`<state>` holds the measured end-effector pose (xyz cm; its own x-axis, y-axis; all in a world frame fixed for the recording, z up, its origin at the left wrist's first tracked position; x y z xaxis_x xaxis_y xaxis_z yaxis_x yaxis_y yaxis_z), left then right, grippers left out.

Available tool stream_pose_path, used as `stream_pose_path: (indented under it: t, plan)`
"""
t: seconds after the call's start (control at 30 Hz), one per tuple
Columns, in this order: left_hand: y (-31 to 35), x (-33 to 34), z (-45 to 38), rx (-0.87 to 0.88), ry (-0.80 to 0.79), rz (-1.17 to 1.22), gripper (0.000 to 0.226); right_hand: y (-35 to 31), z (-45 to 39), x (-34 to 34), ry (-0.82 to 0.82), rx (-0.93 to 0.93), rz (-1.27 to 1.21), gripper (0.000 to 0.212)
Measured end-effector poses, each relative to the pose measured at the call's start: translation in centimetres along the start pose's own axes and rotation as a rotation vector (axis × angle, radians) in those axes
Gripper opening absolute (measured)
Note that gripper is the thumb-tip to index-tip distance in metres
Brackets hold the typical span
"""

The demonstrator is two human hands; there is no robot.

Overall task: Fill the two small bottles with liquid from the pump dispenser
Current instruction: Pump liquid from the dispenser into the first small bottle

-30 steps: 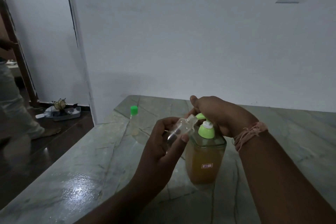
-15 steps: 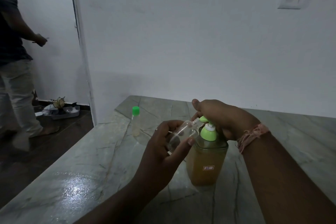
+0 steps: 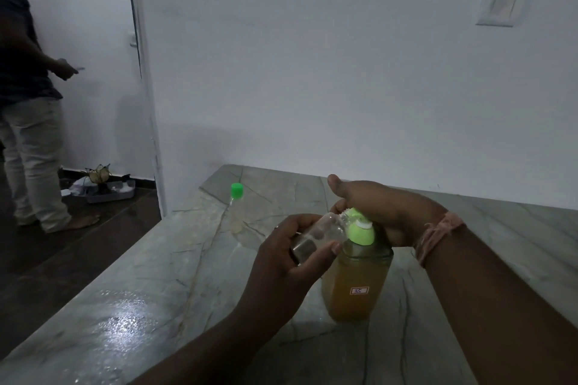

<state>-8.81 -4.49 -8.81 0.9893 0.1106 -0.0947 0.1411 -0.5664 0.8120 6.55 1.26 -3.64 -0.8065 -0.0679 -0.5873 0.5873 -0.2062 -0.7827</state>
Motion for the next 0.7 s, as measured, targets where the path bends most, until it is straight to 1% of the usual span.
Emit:
stream_pose_path:
  t: [0.03, 0.1, 0.17, 0.23, 0.27, 0.33, 0.37, 0.4, 0.47, 0.5, 0.53, 0.57, 0.63, 0.7]
  plan:
    - [0.0, 0.0, 0.0, 0.006, 0.002, 0.002, 0.032, 0.2, 0.2, 0.2, -0.046, 0.028, -0.028, 0.075]
    - [0.1, -0.1, 0.1, 0.015, 0.011, 0.001, 0.037, 0.1, 0.2, 0.1, -0.027, 0.036, 0.002, 0.078]
    - [0.0, -0.2, 0.3, 0.015, 0.022, -0.003, 0.039, -0.7, 0.4, 0.1, 0.048, -0.038, 0.092, 0.070]
    - [-0.1, -0.1, 0.4, 0.019, 0.020, -0.018, 0.038, -1.7, 1.0, 0.2, 0.120, -0.154, 0.263, 0.058]
    - [-0.2, 0.0, 0.5, 0.019, 0.018, -0.027, 0.037, -2.0, 1.2, 0.2, 0.146, -0.164, 0.287, 0.057]
    - [-0.3, 0.1, 0.6, 0.009, 0.009, -0.027, 0.038, -2.0, 1.2, 0.1, 0.158, -0.154, 0.233, 0.056]
    - [-0.3, 0.1, 0.6, 0.004, 0.003, -0.024, 0.038, -1.8, 1.1, 0.2, 0.129, -0.172, 0.253, 0.057]
    - [-0.2, 0.1, 0.7, 0.001, 0.000, -0.023, 0.038, -1.3, 0.9, 0.2, 0.078, -0.139, 0.199, 0.063]
    - [0.1, 0.0, 0.7, 0.003, 0.002, -0.008, 0.037, -0.4, 1.5, 0.4, -0.047, 0.018, 0.035, 0.074]
    - [0.2, -0.1, 0.7, 0.003, 0.005, 0.007, 0.037, -0.4, 2.0, 0.6, -0.096, 0.050, 0.034, 0.073]
    - [0.3, -0.1, 0.6, 0.004, 0.010, 0.015, 0.036, -0.7, 2.2, 0.5, -0.094, 0.039, 0.089, 0.067]
    - [0.3, -0.2, 0.6, 0.010, 0.015, 0.014, 0.034, -1.3, 2.3, 0.3, -0.058, -0.012, 0.154, 0.065]
    - [0.4, -0.3, 0.5, 0.021, 0.025, -0.003, 0.029, -2.5, 2.6, 0.1, 0.050, -0.116, 0.298, 0.067]
    - [0.3, -0.2, 0.5, 0.020, 0.017, -0.008, 0.026, -2.7, 2.7, -0.2, 0.119, -0.143, 0.390, 0.065]
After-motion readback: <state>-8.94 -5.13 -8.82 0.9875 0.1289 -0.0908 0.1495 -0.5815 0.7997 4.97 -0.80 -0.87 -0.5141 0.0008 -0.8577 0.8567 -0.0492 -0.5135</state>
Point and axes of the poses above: each hand's wrist, its own z-axis away from the middle knuckle, its own x-axis out of the palm, y = z × x, the point moved 6 cm from there along -z, towards the middle knuckle, and after that the axes turned 8 degrees about y, right-handed, at the moved point
